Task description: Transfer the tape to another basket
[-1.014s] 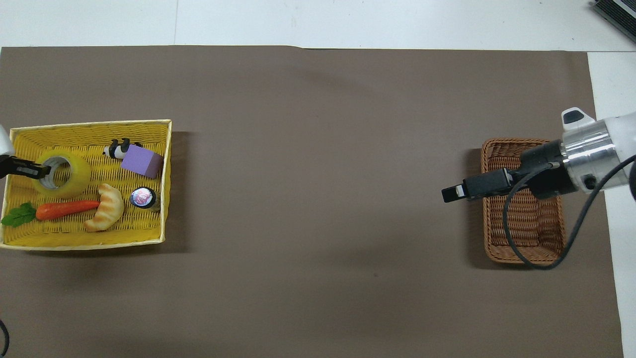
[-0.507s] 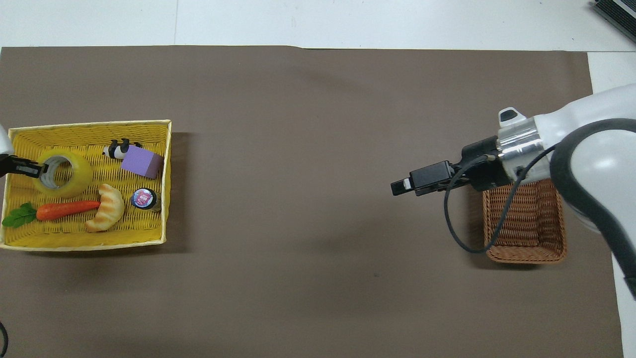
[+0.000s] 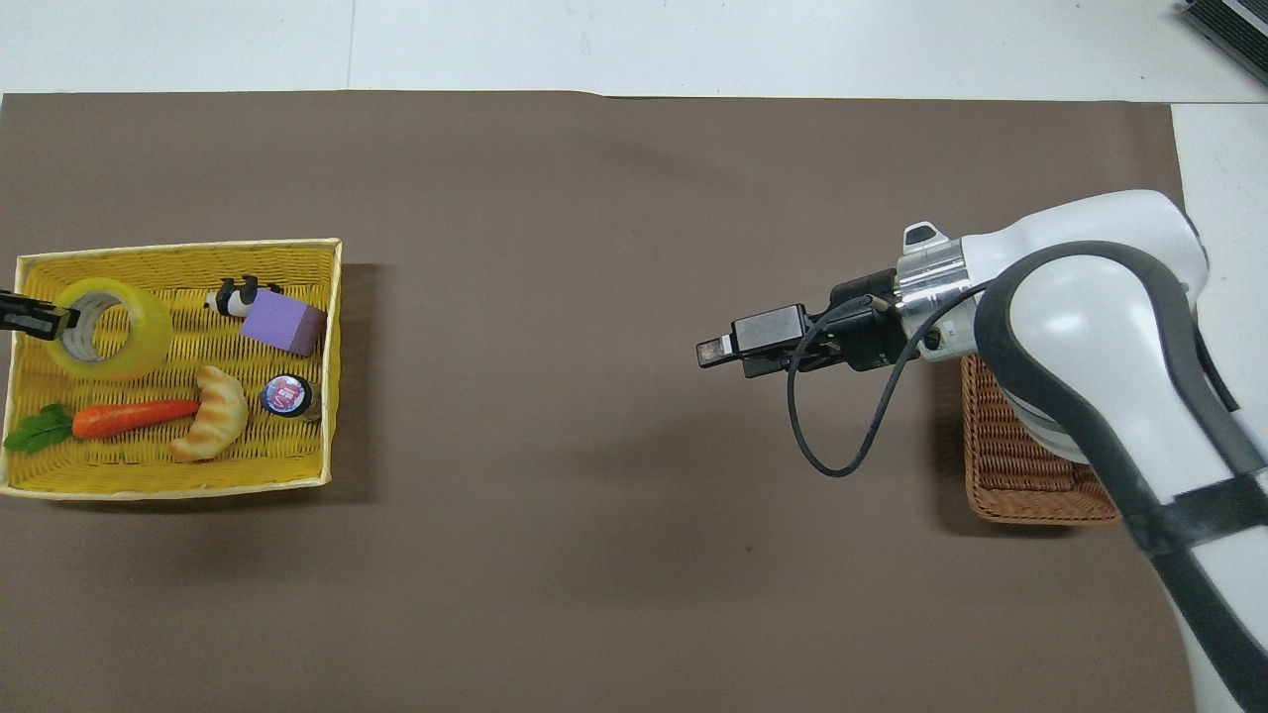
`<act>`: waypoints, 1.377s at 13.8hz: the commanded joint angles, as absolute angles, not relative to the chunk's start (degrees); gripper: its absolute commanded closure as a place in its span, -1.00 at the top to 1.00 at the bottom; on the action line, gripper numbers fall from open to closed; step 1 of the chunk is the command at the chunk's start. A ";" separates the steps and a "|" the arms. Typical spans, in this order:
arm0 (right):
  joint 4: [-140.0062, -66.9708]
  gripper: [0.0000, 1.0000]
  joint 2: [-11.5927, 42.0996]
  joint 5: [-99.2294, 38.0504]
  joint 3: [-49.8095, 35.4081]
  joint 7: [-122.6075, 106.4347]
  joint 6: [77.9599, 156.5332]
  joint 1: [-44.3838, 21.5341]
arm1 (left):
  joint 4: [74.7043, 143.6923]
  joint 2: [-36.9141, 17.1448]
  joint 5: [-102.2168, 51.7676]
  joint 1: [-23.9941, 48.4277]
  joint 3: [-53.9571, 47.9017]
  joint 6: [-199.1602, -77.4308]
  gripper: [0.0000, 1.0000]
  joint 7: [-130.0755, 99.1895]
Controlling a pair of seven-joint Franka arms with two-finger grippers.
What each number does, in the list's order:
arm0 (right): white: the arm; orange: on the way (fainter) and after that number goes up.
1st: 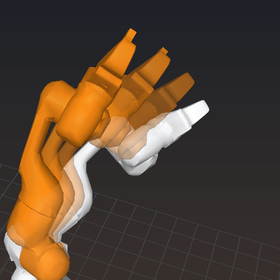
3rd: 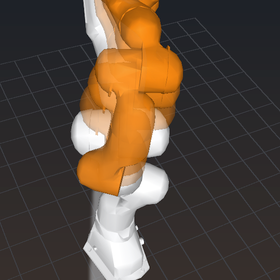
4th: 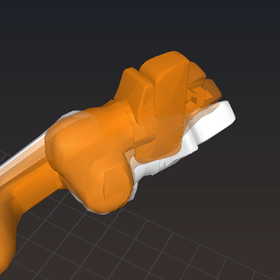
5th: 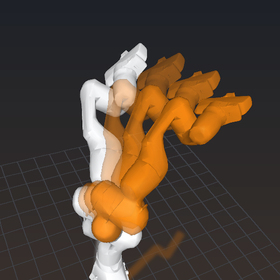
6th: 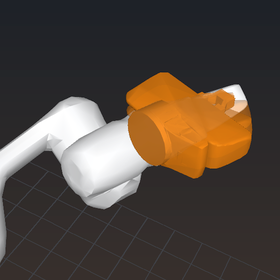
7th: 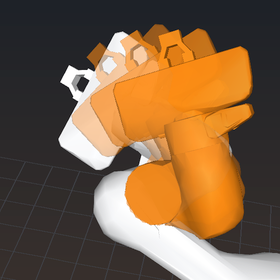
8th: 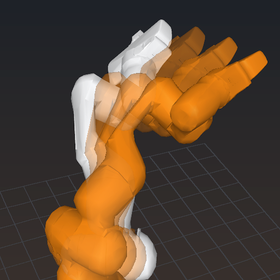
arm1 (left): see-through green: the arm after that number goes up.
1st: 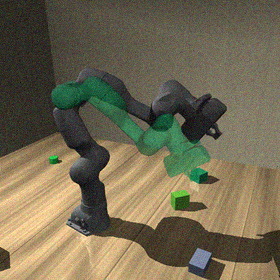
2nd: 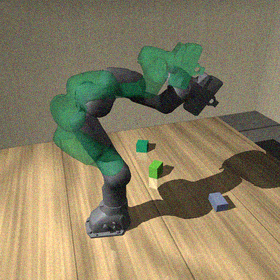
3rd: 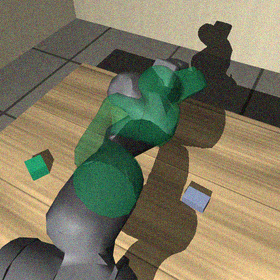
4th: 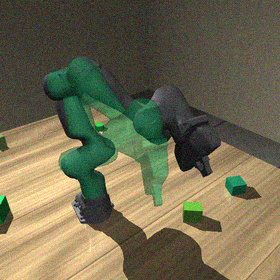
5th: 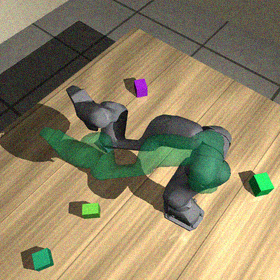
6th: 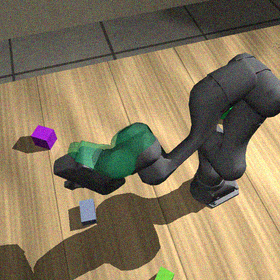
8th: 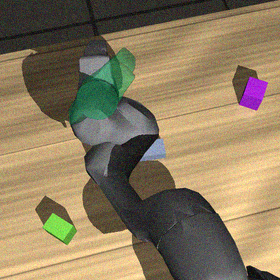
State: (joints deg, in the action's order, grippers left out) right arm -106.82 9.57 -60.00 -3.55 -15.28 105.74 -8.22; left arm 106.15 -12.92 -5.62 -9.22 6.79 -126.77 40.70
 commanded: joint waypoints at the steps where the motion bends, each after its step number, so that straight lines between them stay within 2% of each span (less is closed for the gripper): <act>1: -106.08 1.00 12.13 -66.60 -3.69 -14.50 109.41 -11.41 | 106.35 -9.24 -6.33 -4.15 7.38 -123.14 -1.00 33.61; 3: -106.52 1.00 12.48 -67.58 -3.78 -14.76 113.18 -13.27 | 106.52 -8.79 -6.33 0.24 7.29 -122.70 -1.00 25.71; 6: -106.17 1.00 15.37 -69.77 -3.78 -16.43 113.82 -14.85 | 106.96 -8.70 -6.85 6.92 7.29 -123.13 -1.00 14.62; 13: -104.51 1.00 19.85 -73.48 -3.78 -18.37 121.38 -20.12 | 108.97 -8.96 -10.98 18.00 7.38 -126.98 -1.00 0.11; 17: -103.01 1.00 22.76 -76.99 -3.78 -18.46 128.57 -24.60 | 110.65 -9.49 -12.38 21.88 7.29 -130.16 -1.00 -4.21; 19: -101.35 1.00 24.51 -76.64 -3.78 -18.46 129.72 -24.87 | 111.36 -9.40 -14.67 22.67 7.29 -130.95 -1.00 -4.48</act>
State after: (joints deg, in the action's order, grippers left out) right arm -103.99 22.16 -75.18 -3.75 -17.03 128.73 -24.67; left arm 109.93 -10.27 -12.32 21.10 6.20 -128.90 -3.90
